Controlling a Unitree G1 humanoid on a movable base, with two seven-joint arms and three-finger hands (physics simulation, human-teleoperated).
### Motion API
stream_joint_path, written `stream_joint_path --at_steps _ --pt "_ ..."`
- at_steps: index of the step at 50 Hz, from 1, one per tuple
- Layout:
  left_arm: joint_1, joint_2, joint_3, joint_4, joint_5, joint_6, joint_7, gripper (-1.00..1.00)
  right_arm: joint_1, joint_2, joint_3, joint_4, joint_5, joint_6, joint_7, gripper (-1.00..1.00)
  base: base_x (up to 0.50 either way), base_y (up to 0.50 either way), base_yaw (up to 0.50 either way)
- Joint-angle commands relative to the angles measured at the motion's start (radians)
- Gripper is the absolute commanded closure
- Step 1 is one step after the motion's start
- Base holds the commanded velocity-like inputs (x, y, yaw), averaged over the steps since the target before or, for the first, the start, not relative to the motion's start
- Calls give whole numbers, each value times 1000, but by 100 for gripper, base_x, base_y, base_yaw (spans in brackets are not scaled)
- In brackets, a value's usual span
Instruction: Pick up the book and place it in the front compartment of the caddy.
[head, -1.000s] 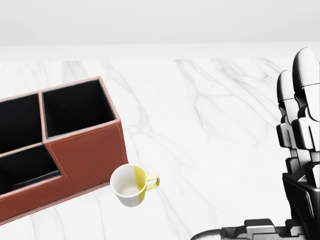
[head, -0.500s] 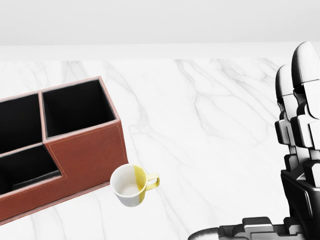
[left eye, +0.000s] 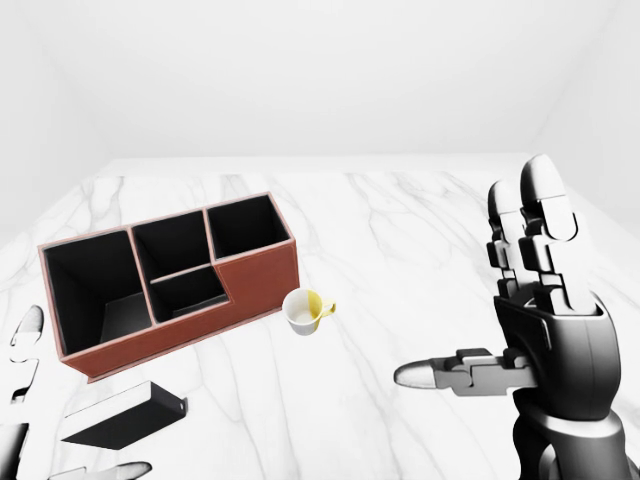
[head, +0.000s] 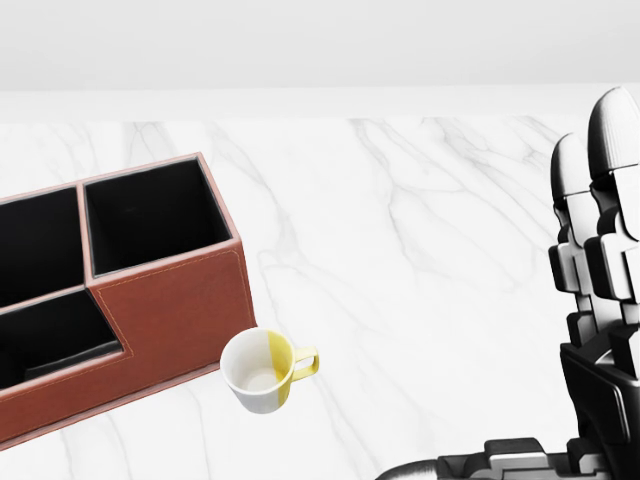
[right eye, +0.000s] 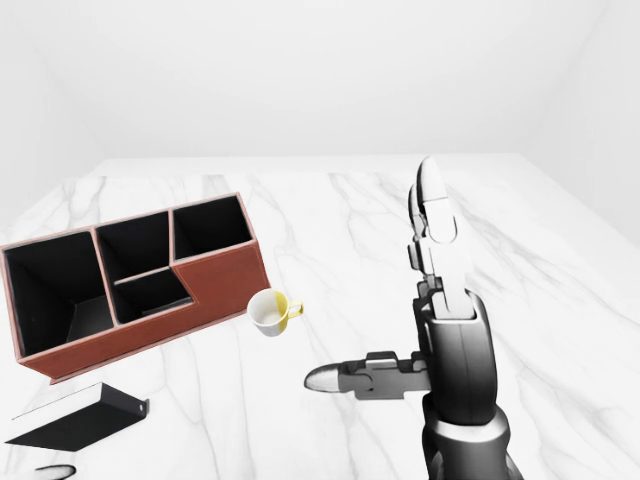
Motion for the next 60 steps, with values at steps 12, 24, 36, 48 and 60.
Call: stream_joint_path --at_steps 12,24,36,48,60 --pt "-18 44 -16 348 34 0 0 -100 -12 -22 -34 2 84 0 -45 -100 0 0 0" --pt "-28 56 -13 430 89 0 0 -100 -13 -22 -36 0 85 0 -45 -100 0 0 0" --pt "-30 78 -31 450 112 0 0 -100 -26 -26 -30 6 80 0 -47 -100 0 0 0" --pt "-26 110 -42 505 145 0 0 -100 -12 -24 -27 20 85 0 -51 -100 0 0 0" --pt "-59 165 -33 557 188 0 0 -100 -6 -24 -26 18 85 0 -54 -100 0 0 0"
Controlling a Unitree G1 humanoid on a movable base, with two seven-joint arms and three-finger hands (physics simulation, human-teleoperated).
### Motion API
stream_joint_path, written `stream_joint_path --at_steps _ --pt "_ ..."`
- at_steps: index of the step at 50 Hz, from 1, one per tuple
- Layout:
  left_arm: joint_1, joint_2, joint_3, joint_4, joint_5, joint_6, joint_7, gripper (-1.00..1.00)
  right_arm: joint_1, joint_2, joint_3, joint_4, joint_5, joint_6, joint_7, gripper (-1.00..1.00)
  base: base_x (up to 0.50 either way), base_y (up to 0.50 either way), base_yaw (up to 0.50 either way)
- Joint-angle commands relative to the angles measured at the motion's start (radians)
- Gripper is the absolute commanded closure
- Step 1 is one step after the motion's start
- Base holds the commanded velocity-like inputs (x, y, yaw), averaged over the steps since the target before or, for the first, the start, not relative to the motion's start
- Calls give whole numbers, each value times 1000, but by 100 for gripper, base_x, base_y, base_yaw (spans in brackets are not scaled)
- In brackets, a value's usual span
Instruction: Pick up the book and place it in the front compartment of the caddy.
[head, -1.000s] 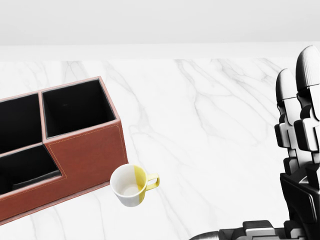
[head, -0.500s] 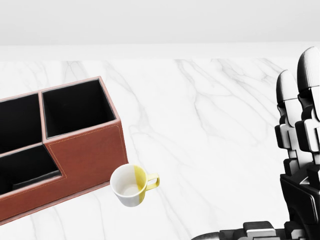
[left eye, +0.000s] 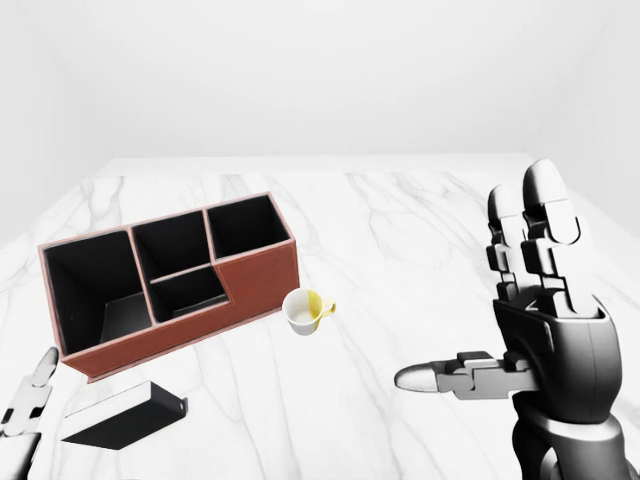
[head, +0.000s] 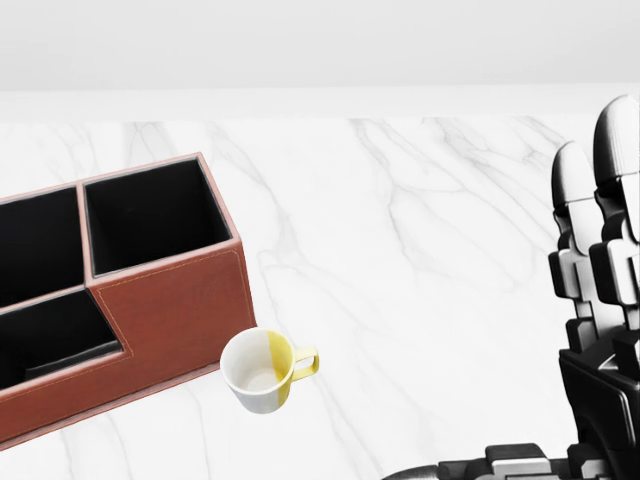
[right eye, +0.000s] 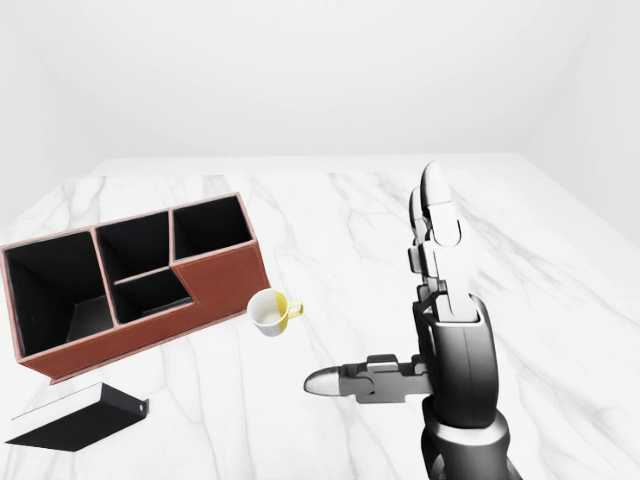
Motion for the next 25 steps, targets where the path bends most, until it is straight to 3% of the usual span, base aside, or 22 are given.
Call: stream_joint_path --at_steps 1,25 --pt "-66 64 -38 238 70 0 0 -100 -34 11 -39 18 34 0 -1 -100 0 0 0" --pt "-111 176 -106 405 212 0 0 -100 -42 9 -34 17 30 0 -3 -100 0 0 0"
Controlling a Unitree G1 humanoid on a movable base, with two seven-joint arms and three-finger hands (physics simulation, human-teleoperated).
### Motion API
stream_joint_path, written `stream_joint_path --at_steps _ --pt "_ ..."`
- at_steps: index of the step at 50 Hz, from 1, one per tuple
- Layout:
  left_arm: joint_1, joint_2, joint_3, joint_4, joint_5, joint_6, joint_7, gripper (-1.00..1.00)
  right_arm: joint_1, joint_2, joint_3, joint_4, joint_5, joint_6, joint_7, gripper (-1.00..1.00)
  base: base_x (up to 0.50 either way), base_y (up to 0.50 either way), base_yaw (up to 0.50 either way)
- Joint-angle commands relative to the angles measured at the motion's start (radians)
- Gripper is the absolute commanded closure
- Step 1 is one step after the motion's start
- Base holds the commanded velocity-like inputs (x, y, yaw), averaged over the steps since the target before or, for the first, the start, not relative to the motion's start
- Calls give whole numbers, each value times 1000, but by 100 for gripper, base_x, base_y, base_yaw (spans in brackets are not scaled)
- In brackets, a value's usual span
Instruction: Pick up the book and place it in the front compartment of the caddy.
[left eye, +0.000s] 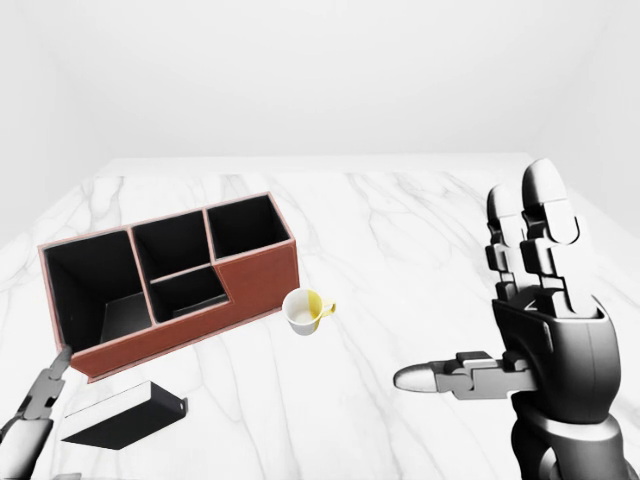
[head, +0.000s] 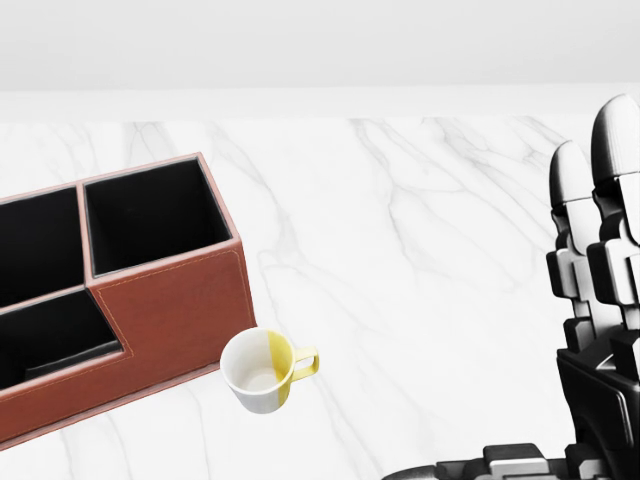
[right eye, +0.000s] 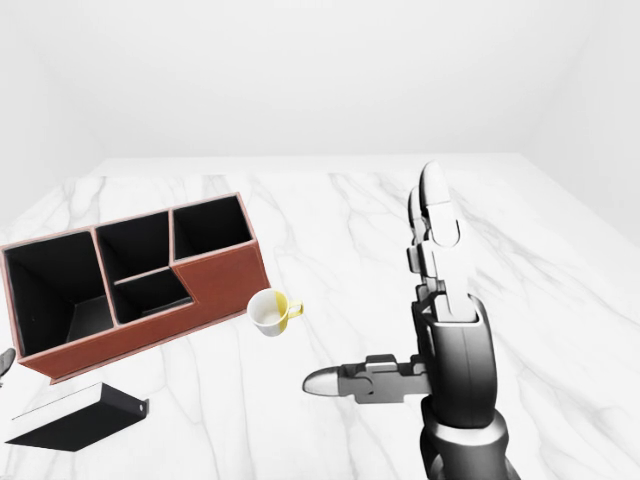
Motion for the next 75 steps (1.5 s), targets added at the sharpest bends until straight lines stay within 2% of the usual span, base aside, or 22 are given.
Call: stream_joint_path --at_steps 1,9,16,37,49,58,75 --pt "-74 78 -82 288 106 0 0 -100 -41 12 -41 18 34 0 3 -100 0 0 0" --pt "-66 108 -100 349 148 0 0 -100 -27 12 -36 15 37 0 0 -100 0 0 0" --pt "-68 130 -114 366 144 0 0 -100 -32 12 -33 0 38 0 0 -100 0 0 0" --pt "-122 205 -72 334 141 0 0 -100 -32 4 -6 24 38 0 -19 -100 0 0 0" --pt "-126 233 -110 404 232 0 0 -100 -9 6 -15 24 47 0 -17 -100 0 0 0" --pt "-136 243 -131 417 255 0 0 -100 6 7 -15 32 52 0 -19 -100 0 0 0" --pt "-166 292 -175 462 286 0 0 -100 -1 7 -12 26 48 0 -20 -100 0 0 0"
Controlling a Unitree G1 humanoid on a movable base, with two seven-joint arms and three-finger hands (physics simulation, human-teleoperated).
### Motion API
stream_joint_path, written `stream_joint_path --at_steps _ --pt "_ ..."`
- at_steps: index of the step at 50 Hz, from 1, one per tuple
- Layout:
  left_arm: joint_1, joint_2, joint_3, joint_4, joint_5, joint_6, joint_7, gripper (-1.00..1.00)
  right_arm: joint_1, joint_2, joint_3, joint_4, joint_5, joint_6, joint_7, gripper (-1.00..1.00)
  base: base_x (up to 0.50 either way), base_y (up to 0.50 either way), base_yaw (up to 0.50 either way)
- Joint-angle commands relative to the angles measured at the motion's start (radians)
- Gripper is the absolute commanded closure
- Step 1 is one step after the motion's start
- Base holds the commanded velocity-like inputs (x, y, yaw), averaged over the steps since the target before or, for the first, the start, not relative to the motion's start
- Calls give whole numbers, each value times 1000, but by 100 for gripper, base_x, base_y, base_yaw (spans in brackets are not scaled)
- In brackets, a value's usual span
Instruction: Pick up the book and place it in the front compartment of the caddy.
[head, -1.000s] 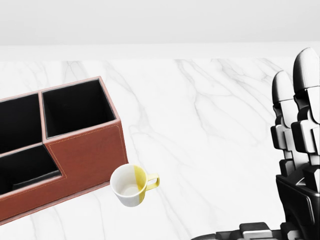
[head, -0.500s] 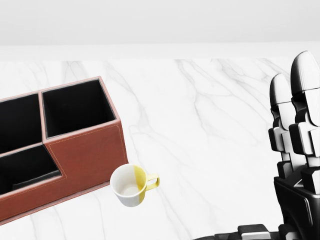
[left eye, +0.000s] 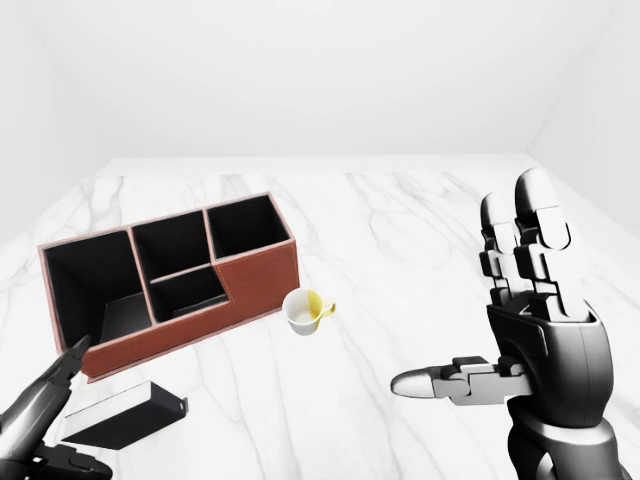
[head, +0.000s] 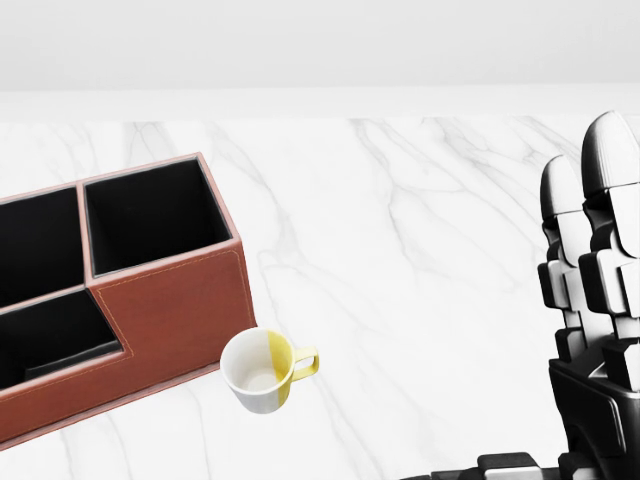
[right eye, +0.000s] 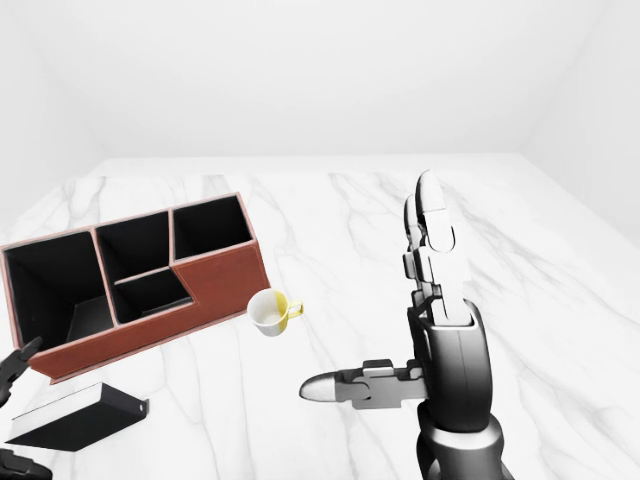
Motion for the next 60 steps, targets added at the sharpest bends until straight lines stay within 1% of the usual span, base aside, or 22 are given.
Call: stream_joint_path --at_steps 1,3,4,12,25,32,45,48,51,60 --pt "-69 45 -69 222 60 0 0 -100 -42 11 -41 23 34 0 2 -100 0 0 0" --pt "-71 50 -73 223 58 0 0 -100 -44 11 -43 23 34 0 3 -100 0 0 0" --pt "-69 46 -77 213 42 0 0 -100 -44 11 -43 22 34 0 4 -100 0 0 0" --pt "-70 50 -83 214 50 0 0 -100 -57 12 -42 37 31 0 4 -100 0 0 0" --pt "-58 50 -105 247 78 0 0 -100 -43 13 -45 32 32 0 3 -100 0 0 0" --pt "-43 48 -113 284 116 0 0 -100 -42 16 -58 25 38 0 7 -100 0 0 0" --pt "-33 44 -134 295 142 0 0 -100 -24 19 -57 31 41 0 2 -100 0 0 0" --pt "-37 48 -133 294 140 0 0 -100 -30 18 -55 28 39 0 1 -100 0 0 0" --pt "-40 56 -139 323 165 0 0 -100 -28 19 -52 39 41 0 -2 -100 0 0 0" --pt "-37 59 -149 324 154 0 0 -100 -27 17 -53 36 44 0 -5 -100 0 0 0"
